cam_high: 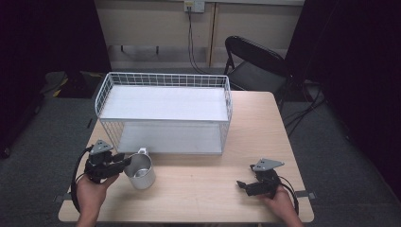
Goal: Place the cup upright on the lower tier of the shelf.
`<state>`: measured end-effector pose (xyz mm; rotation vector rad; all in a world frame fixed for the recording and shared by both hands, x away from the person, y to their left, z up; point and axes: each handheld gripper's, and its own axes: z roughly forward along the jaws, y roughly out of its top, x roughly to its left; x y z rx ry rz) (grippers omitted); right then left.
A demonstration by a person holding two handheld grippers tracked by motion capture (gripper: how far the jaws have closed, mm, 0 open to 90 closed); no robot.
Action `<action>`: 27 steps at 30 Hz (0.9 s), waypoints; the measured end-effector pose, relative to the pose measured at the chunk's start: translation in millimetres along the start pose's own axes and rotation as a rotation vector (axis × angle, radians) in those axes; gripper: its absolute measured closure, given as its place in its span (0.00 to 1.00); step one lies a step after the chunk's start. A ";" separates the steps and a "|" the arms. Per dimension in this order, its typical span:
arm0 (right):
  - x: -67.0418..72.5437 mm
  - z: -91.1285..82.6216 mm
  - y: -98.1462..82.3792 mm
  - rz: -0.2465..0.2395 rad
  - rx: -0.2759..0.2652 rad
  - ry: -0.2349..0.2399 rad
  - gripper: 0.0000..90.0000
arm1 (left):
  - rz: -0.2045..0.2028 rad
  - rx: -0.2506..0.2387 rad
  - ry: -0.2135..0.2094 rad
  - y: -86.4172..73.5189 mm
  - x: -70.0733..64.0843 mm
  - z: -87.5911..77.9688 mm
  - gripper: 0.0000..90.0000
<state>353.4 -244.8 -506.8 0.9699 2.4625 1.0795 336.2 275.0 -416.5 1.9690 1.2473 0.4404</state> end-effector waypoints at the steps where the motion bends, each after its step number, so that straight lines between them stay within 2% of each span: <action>1: 0.0 0.0 0.0 0.000 0.000 0.000 0.14 | 0.001 0.002 0.002 0.0 -0.4 0.0 0.73; 6: 0.0 -0.1 0.0 0.000 0.001 0.000 0.14 | -0.006 0.025 -0.017 -1.4 -0.9 3.6 0.77; 11: 0.0 0.0 0.0 0.000 0.000 0.000 0.14 | 0.013 0.034 -0.003 -3.3 -2.8 6.6 0.81; 15: 0.0 0.0 0.0 0.000 0.000 0.000 0.14 | 0.033 0.042 0.003 -4.8 -3.7 7.8 0.90; 17: 0.0 0.0 0.0 0.000 0.000 0.000 0.14 | 0.040 0.050 0.014 -4.3 -4.4 7.4 0.91; 27: 0.0 0.0 0.0 0.000 0.000 0.000 0.14 | 0.059 0.063 0.012 -2.7 -5.9 6.8 0.91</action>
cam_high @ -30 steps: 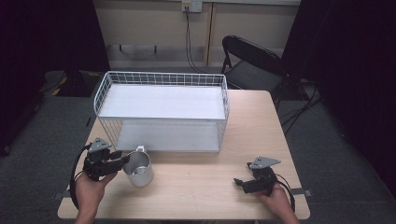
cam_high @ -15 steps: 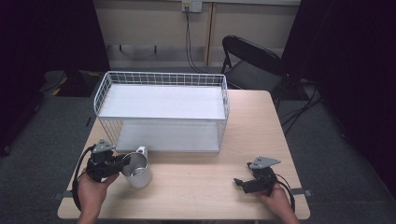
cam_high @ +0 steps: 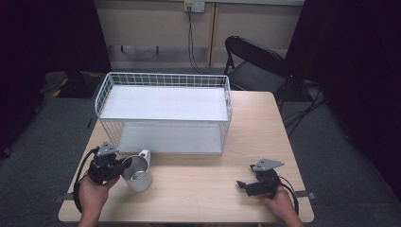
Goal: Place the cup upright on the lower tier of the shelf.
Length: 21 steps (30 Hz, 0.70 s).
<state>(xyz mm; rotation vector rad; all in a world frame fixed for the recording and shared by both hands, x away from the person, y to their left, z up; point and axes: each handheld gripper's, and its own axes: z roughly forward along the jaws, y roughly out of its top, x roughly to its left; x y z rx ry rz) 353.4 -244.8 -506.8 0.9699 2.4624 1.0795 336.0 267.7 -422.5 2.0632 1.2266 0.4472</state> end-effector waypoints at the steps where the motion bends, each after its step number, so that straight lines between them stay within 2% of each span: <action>1: 0.0 0.0 0.0 0.000 0.000 0.000 0.14 | 0.003 0.001 -0.001 -0.1 -0.1 -0.2 0.91; 7: 0.0 0.0 0.0 0.000 0.000 0.000 0.14 | 0.042 -0.008 0.031 3.3 -3.9 -2.8 0.91; 13: 0.0 0.0 0.0 0.000 0.000 0.000 0.14 | 0.032 -0.021 0.044 6.4 -3.3 -3.9 0.91; 16: 0.2 -0.2 0.0 0.002 0.001 -0.001 0.14 | 0.015 -0.026 0.036 8.1 -2.2 -3.4 0.91; 21: 0.2 -0.1 0.0 0.001 0.001 -0.001 0.14 | 0.020 -0.031 0.030 13.5 -4.0 -3.3 0.92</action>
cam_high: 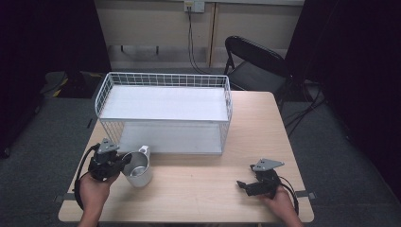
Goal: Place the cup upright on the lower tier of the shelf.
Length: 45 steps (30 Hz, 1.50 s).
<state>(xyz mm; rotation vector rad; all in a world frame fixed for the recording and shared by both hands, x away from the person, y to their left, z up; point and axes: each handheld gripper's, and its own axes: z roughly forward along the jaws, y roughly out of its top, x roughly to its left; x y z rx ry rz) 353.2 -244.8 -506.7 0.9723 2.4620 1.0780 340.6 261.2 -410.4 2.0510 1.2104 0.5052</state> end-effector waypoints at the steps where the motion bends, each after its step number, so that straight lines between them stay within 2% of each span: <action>1: 0.0 0.0 0.0 0.000 0.000 0.000 0.14 | 0.001 0.000 -0.002 1.6 -0.2 0.1 0.92; 8: 0.1 -0.1 0.0 0.001 0.001 0.000 0.14 | 0.005 -0.008 0.004 12.8 -2.2 1.9 0.92; 17: 0.1 -0.1 0.0 0.001 0.001 0.000 0.14 | -0.021 -0.018 0.016 23.2 -0.6 5.9 0.92; 26: 0.1 -0.1 0.0 0.001 0.001 0.000 0.14 | -0.015 -0.031 0.042 33.8 -1.4 9.6 0.92; 39: 0.0 0.0 0.0 0.000 0.000 0.000 0.14 | -0.030 -0.053 0.087 39.9 0.5 17.6 0.92; 45: 0.1 -0.1 0.0 0.001 0.001 0.000 0.14 | -0.031 -0.058 0.094 42.4 -0.7 22.3 0.92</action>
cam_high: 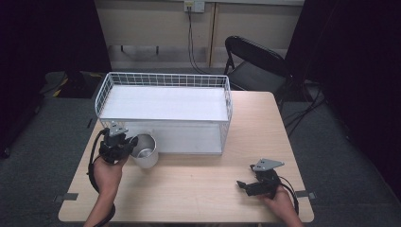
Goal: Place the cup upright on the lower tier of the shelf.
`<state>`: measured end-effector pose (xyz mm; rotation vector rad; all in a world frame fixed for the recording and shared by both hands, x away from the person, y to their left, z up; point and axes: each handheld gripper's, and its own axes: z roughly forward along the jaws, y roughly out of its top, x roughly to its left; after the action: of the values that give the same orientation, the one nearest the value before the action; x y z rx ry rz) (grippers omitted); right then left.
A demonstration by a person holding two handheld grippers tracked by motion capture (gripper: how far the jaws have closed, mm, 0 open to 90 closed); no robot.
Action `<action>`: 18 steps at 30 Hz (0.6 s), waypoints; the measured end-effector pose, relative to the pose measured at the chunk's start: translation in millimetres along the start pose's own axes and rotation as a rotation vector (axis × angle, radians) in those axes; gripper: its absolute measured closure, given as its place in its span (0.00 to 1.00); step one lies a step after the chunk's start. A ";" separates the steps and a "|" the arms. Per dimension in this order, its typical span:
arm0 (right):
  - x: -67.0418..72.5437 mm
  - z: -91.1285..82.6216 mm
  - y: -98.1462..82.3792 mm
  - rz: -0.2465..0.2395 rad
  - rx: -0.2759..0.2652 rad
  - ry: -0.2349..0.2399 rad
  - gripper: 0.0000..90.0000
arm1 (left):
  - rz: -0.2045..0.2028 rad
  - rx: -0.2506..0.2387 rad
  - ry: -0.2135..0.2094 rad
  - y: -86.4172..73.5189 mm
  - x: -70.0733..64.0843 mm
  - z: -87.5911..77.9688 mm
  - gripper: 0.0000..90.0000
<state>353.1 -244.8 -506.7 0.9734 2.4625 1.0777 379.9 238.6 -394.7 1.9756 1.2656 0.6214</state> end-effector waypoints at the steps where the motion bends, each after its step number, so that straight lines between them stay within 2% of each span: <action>1: -0.1 0.0 0.0 -0.001 0.000 0.000 0.14 | -0.002 -0.006 0.004 0.8 -0.8 0.3 0.92; 9: 0.1 0.0 -0.1 0.000 -0.001 0.000 0.14 | -0.015 -0.034 0.019 4.3 -3.0 4.0 0.92; 10: 0.1 0.0 -0.1 0.000 -0.001 0.000 0.14 | -0.005 -0.027 0.028 4.6 -2.5 4.7 0.92; 18: 0.1 -0.1 -0.1 0.000 -0.001 0.000 0.14 | -0.014 -0.027 0.043 5.2 -2.4 12.0 0.92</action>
<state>352.9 -244.8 -506.7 0.9734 2.4617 1.0783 390.4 231.4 -398.4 1.9397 1.2888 0.6737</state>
